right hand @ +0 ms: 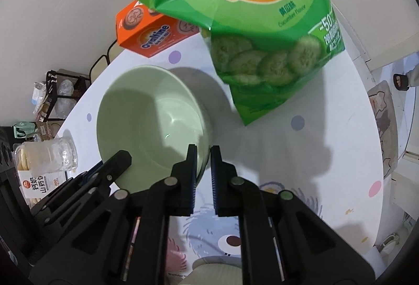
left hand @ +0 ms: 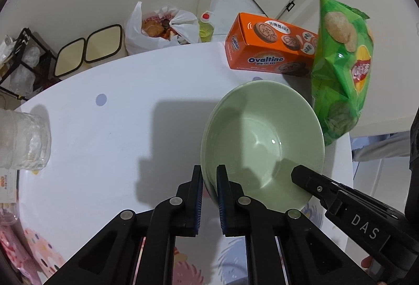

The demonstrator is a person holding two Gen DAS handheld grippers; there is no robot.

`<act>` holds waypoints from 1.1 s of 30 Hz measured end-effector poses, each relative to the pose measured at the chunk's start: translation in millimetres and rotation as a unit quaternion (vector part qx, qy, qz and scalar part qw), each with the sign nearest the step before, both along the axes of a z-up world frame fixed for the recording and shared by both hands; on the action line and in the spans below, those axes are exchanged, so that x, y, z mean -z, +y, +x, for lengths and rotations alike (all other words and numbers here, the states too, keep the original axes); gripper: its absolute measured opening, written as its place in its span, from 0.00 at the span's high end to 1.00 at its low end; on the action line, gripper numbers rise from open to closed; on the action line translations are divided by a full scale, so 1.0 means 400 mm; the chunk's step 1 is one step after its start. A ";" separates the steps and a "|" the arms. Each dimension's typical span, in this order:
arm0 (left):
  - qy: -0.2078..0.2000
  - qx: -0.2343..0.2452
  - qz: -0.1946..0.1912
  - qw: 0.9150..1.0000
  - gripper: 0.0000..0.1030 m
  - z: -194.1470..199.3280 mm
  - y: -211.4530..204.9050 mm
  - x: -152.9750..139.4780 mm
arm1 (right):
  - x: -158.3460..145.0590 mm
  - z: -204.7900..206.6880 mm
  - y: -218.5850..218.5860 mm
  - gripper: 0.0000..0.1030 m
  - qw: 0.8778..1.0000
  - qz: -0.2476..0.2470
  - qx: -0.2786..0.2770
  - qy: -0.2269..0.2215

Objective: Organize plates and bowls
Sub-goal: 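Lift the pale green bowl with both tools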

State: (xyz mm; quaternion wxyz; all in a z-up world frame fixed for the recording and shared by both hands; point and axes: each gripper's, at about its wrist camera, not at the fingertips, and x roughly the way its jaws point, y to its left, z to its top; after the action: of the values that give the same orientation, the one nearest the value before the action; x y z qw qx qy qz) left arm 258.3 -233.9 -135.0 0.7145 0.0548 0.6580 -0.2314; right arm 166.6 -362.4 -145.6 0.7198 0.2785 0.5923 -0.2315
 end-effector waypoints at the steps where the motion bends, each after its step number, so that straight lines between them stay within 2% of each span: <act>1: -0.002 0.000 0.001 1.000 0.91 -0.005 0.003 -0.004 | -0.003 -0.005 0.003 0.89 1.000 0.002 0.000 -0.003; 10: -0.022 -0.013 0.007 1.000 0.90 -0.080 0.047 -0.062 | -0.047 -0.044 0.065 0.89 0.999 -0.016 -0.039 -0.008; 21: -0.078 -0.031 0.006 0.996 0.90 -0.242 0.126 -0.184 | -0.138 -0.156 0.173 0.88 0.993 -0.042 -0.093 -0.053; 27: -0.096 -0.037 0.004 0.995 0.90 -0.327 0.157 -0.237 | -0.172 -0.227 0.219 0.88 0.990 -0.042 -0.118 -0.066; 33: -0.097 -0.046 0.000 0.994 0.90 -0.409 0.180 -0.256 | -0.180 -0.299 0.243 0.88 0.989 -0.031 -0.131 -0.065</act>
State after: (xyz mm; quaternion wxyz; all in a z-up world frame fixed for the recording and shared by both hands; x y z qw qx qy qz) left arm 94.6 -162.1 -32.4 0.7850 0.0466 0.5872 -0.1919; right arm 47.1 -265.1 -73.7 0.7891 0.1905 0.5682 -0.1352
